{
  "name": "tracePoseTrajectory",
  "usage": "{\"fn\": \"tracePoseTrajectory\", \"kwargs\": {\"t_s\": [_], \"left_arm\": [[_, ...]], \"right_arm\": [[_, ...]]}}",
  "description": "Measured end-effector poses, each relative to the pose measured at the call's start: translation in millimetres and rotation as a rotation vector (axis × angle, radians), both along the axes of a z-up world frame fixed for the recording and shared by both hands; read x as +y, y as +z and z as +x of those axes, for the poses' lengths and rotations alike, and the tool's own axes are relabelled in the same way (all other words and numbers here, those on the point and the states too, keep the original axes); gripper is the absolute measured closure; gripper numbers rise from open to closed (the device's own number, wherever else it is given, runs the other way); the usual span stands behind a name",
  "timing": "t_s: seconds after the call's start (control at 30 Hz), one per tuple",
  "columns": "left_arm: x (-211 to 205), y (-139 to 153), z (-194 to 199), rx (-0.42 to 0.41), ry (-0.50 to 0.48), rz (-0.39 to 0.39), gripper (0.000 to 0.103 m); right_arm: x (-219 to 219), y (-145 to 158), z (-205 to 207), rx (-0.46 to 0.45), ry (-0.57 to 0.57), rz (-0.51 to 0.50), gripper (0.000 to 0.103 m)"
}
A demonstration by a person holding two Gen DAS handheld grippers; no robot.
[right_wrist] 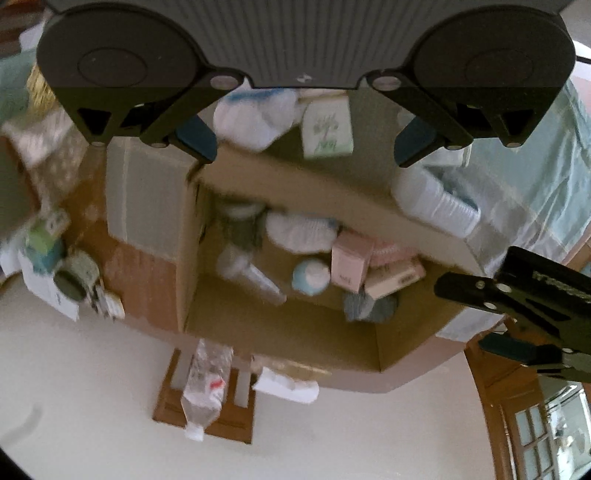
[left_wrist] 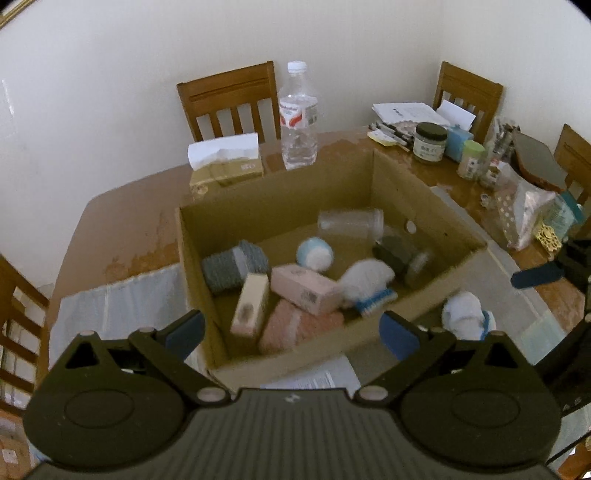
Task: Organize objects
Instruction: 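Move the left tool to the dark-filled clear jar while the right moves to the capsule bottle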
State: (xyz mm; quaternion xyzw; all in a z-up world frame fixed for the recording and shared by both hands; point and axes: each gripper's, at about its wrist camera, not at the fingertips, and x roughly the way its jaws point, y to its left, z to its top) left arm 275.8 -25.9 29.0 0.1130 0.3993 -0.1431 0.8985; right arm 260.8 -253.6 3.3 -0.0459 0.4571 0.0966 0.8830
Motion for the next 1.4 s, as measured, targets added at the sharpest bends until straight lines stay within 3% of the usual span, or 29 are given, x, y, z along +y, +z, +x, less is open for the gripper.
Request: {"fn": "tracePoseTrajectory", "kwargs": {"t_s": [0.17, 0.6, 0.87, 1.07, 1.4], "left_arm": [[1, -21, -28, 0.008, 0.018, 0.002, 0.003], [3, -68, -70, 0.129, -0.055, -0.04, 0.003], [-3, -88, -77, 0.17, -0.098, -0.022, 0.003], [3, -96, -75, 0.205, -0.093, -0.058, 0.003], [23, -108, -78, 0.229, -0.09, 0.014, 0.002]], "right_arm": [[10, -24, -27, 0.029, -0.021, -0.013, 0.0], [22, -70, -60, 0.115, -0.133, 0.039, 0.0], [5, -74, -67, 0.133, -0.204, 0.04, 0.0], [-5, -78, -69, 0.147, -0.252, 0.018, 0.0], [-26, -78, -69, 0.16, -0.36, 0.027, 0.0]]}}
